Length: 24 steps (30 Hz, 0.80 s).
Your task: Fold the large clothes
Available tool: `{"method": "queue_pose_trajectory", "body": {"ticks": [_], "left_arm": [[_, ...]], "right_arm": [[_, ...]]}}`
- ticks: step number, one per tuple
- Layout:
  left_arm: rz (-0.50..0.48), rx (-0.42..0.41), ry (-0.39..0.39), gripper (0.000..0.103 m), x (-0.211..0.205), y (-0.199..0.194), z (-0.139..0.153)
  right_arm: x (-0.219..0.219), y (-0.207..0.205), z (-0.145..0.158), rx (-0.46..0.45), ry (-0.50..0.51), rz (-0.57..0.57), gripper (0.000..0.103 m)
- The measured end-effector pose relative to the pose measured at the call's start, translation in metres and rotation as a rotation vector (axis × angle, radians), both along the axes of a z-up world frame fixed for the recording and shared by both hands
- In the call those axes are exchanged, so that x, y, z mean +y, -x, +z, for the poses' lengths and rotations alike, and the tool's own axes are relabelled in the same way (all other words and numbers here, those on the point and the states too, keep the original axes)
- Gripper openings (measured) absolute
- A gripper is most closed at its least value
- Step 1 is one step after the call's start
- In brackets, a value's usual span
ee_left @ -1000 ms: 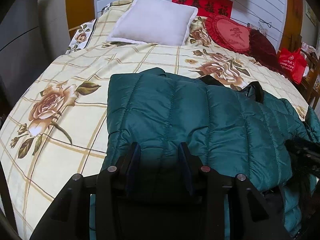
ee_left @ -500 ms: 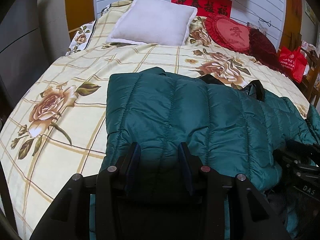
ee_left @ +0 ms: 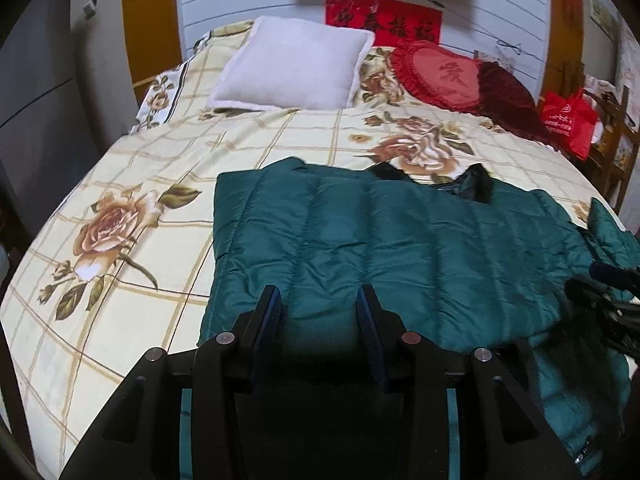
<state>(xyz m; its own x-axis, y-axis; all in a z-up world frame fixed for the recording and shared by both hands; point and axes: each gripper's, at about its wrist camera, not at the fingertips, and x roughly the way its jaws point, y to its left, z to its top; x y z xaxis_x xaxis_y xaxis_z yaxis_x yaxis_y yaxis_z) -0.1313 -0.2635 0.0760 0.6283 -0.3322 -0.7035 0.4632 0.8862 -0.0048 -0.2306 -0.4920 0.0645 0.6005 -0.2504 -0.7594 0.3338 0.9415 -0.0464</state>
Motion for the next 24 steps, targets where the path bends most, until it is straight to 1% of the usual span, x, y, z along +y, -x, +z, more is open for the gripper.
{"method": "queue_pose_trajectory", "body": {"ticks": [3,6,8,11,15,19,24], "left_arm": [[-0.011,-0.017,-0.001,0.051,-0.001,0.009,0.006],[-0.016,-0.038,-0.005,0.051,0.000,0.017,0.012],[-0.020,-0.049,-0.002,0.051,0.001,0.022,0.017],[-0.023,-0.057,0.001,0.051,0.004,0.028,0.022],[-0.027,-0.066,-0.003,0.051,0.004,0.035,0.026],[-0.026,-0.069,0.004,0.051,0.005,0.044,0.030],[-0.029,-0.075,0.005,0.051,0.006,0.055,0.033]], "right_arm": [[-0.015,0.002,-0.008,0.015,-0.022,-0.044,0.063],[-0.023,-0.002,-0.028,0.087,-0.008,-0.067,0.064],[-0.024,0.001,-0.033,0.083,-0.010,-0.064,0.064],[-0.019,0.006,-0.030,0.091,-0.002,-0.066,0.064],[-0.011,0.022,-0.017,0.068,-0.036,-0.055,0.065],[-0.002,0.038,-0.009,0.059,-0.027,-0.041,0.068],[0.001,0.059,-0.001,0.040,-0.041,-0.044,0.069]]}}
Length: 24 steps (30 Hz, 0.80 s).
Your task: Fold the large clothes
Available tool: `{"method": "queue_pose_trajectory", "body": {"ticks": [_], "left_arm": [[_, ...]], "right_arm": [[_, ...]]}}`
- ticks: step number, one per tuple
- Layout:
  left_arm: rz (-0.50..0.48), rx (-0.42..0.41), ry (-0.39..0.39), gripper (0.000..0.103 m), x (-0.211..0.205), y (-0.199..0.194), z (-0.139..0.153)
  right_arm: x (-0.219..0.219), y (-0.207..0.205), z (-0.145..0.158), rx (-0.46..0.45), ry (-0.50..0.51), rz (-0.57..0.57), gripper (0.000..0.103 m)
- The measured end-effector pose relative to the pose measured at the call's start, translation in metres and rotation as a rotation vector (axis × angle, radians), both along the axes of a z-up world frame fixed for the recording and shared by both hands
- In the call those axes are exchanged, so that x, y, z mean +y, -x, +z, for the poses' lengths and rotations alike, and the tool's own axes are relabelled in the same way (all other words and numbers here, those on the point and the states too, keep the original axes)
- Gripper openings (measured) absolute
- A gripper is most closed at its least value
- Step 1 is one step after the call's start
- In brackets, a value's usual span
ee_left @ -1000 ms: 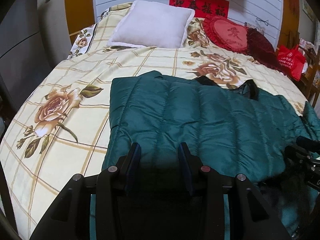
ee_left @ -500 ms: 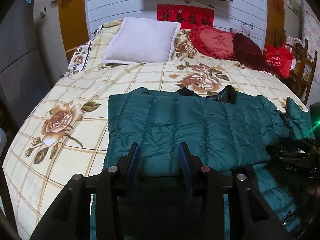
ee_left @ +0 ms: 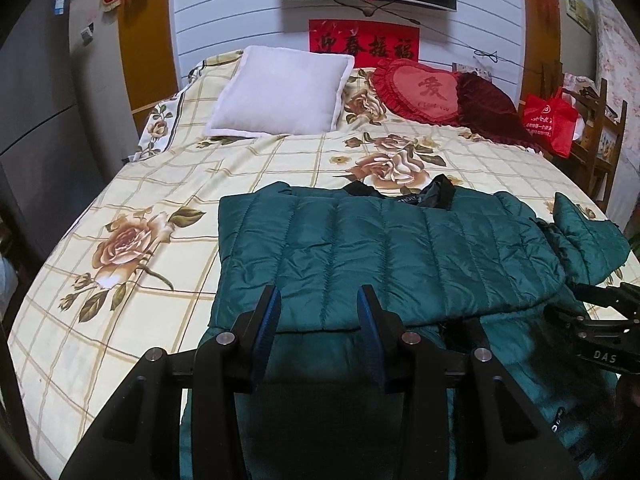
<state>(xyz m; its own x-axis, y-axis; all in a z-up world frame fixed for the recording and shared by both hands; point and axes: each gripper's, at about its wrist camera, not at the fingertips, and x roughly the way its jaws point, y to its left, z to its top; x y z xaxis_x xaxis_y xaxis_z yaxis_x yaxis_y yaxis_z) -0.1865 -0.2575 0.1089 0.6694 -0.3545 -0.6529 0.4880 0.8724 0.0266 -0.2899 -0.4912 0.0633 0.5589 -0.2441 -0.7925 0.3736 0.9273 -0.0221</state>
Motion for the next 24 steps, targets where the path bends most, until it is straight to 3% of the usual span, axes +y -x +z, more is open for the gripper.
{"method": "queue_pose_trajectory", "body": {"ticks": [24], "left_arm": [[-0.025,0.085,0.022,0.051,-0.004,0.037,-0.008]], "right_arm": [[0.015,0.056,0.019,-0.050,-0.042,0.018,0.077]]}}
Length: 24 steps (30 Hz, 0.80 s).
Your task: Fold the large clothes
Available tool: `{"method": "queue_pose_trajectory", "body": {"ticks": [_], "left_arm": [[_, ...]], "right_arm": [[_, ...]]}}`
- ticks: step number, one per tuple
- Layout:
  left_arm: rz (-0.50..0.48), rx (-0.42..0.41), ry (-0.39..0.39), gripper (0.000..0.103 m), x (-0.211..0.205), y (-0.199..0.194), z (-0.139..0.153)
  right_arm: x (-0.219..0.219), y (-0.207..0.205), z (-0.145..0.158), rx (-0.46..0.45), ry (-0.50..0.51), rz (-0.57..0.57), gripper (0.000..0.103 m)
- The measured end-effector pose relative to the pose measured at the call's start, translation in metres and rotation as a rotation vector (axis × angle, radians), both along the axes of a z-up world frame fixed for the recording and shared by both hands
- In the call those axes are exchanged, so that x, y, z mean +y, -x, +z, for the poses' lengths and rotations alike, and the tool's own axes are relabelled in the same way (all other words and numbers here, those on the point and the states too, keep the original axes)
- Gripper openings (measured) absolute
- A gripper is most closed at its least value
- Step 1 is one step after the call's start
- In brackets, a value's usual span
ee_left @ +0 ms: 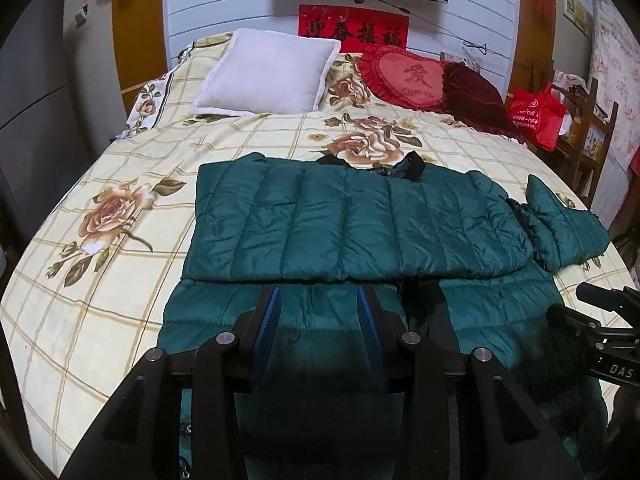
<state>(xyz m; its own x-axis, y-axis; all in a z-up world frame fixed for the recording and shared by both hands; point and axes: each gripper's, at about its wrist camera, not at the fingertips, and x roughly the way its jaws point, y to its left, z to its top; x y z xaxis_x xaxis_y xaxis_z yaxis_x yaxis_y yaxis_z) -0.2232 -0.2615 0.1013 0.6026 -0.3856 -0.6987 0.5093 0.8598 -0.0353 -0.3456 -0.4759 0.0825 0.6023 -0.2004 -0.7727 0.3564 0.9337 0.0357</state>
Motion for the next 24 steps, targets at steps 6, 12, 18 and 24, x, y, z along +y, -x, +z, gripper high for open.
{"method": "queue_pose_trajectory", "body": {"ticks": [6,12,18,24], "left_arm": [[0.001,0.010,0.000,0.051,0.003,0.005,-0.002],[-0.005,0.006,-0.009,0.051,-0.001,0.011,-0.004],[-0.010,0.004,-0.016,0.051,-0.011,0.010,-0.005],[-0.020,0.001,-0.027,0.051,-0.027,0.006,-0.009]], "right_arm": [[0.004,0.011,0.004,-0.005,0.006,0.009,0.078],[0.002,0.019,0.003,-0.004,0.002,0.004,0.079],[-0.006,0.023,0.001,-0.009,-0.006,-0.009,0.079],[-0.018,0.022,0.003,-0.015,0.000,-0.026,0.079]]}}
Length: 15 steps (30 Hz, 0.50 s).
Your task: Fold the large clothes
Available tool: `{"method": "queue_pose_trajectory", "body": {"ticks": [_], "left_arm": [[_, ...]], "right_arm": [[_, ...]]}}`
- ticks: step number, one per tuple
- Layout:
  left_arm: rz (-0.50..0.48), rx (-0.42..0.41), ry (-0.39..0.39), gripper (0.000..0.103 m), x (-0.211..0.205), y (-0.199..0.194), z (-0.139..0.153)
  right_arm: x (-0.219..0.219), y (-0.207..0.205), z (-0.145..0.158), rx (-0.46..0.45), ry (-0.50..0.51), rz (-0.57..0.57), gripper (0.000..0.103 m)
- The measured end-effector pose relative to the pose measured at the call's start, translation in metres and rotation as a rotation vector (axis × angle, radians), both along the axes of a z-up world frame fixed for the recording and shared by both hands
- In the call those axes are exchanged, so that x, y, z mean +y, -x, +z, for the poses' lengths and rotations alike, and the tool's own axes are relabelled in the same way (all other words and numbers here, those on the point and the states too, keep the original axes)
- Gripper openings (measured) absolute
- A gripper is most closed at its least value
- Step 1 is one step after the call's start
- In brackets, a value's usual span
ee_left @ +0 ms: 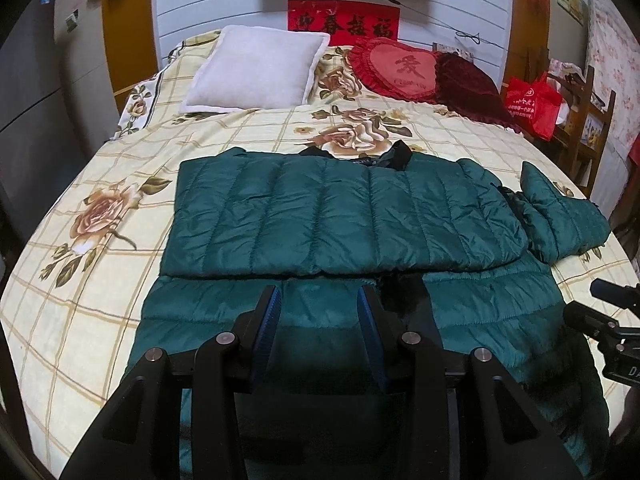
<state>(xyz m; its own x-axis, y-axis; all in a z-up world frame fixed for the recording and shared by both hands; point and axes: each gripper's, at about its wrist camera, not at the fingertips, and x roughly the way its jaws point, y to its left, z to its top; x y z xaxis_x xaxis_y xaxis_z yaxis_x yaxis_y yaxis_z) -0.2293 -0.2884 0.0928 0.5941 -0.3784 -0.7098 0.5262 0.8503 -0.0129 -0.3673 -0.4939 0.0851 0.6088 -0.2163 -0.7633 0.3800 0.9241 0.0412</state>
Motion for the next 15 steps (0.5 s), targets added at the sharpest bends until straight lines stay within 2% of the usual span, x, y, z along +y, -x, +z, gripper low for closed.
{"method": "queue_pose_trajectory", "body": {"ticks": [9,15], "left_arm": [[-0.013,0.025,0.045,0.051,-0.029,-0.022,0.001],[-0.022,0.019,0.019,0.051,-0.056,-0.039,-0.002]], "right_arm": [[-0.026,0.000,0.012,-0.013,0.060,-0.045,0.079],[-0.048,0.002,0.016,-0.011,0.070,-0.073,0.081]]}}
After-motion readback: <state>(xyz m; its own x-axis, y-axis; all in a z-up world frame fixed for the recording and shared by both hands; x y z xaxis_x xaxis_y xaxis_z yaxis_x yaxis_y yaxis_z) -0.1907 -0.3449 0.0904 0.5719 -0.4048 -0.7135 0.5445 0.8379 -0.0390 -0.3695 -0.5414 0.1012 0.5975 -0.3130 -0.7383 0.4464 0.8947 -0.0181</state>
